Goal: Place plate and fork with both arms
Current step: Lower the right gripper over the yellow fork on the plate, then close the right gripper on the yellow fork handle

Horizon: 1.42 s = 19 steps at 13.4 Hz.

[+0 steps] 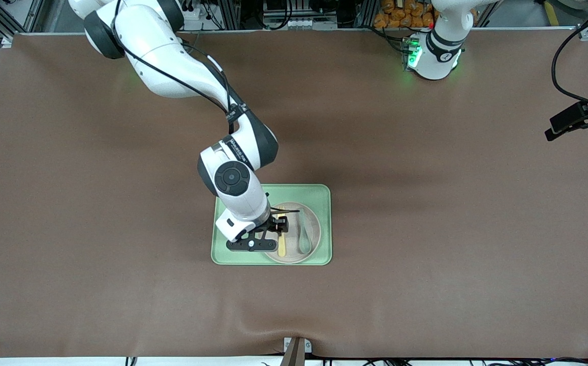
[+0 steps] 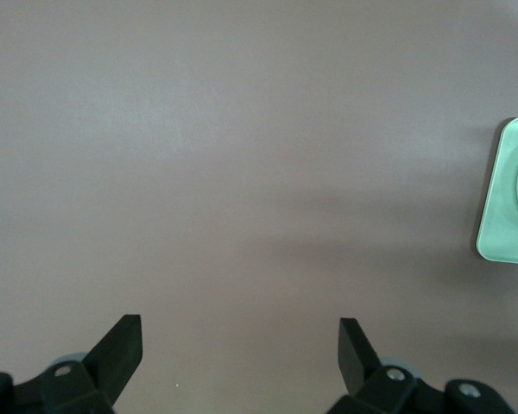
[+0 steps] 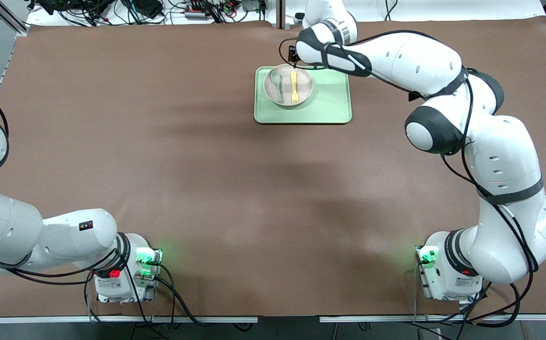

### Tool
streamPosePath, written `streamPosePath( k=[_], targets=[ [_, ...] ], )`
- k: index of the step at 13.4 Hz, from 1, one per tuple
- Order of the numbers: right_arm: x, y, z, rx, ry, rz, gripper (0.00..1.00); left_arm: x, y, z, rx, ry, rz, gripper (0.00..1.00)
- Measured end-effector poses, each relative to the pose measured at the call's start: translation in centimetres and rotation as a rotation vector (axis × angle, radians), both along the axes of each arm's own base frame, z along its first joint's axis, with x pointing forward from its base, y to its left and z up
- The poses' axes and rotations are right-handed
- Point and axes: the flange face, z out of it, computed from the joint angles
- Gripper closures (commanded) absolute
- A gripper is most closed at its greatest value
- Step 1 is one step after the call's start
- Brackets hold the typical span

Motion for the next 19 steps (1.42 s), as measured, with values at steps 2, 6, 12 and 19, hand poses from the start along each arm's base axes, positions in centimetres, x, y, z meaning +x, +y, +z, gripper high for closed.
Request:
streamPosePath(
  k=[2, 6, 12, 19],
  targets=[
    [-0.4, 0.7, -1.8, -0.006, -0.006, 0.012, 0.32, 0.0, -0.3, 0.0, 0.0, 0.0, -0.005, 0.0],
    [-1.5, 2.5, -4.0, -0.014, -0.008, 0.011, 0.36, 0.0, -0.5, 0.0, 0.0, 0.0, -0.009, 0.0],
    [-1.6, 2.8, -5.8, -0.012, -0.019, 0.012, 0.46, 0.0, -0.5, 0.0, 0.0, 0.0, -0.01, 0.0],
    [-2.1, 3.2, -7.3, -0.015, -0.012, 0.001, 0.57, 0.0, -0.5, 0.0, 0.0, 0.0, -0.01, 0.0]
  ],
)
